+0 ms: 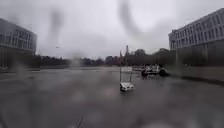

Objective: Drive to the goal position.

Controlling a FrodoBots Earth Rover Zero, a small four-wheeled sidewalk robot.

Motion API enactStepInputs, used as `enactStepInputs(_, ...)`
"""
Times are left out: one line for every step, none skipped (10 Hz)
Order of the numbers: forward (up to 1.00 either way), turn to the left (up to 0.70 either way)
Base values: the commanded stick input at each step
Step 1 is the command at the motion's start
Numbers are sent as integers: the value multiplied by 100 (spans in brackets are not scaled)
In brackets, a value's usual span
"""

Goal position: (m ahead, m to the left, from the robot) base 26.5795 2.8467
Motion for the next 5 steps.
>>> enactStepInputs(100,3)
enactStepInputs(100,0)
enactStepInputs(100,0)
enactStepInputs(100,0)
enactStepInputs(100,0)
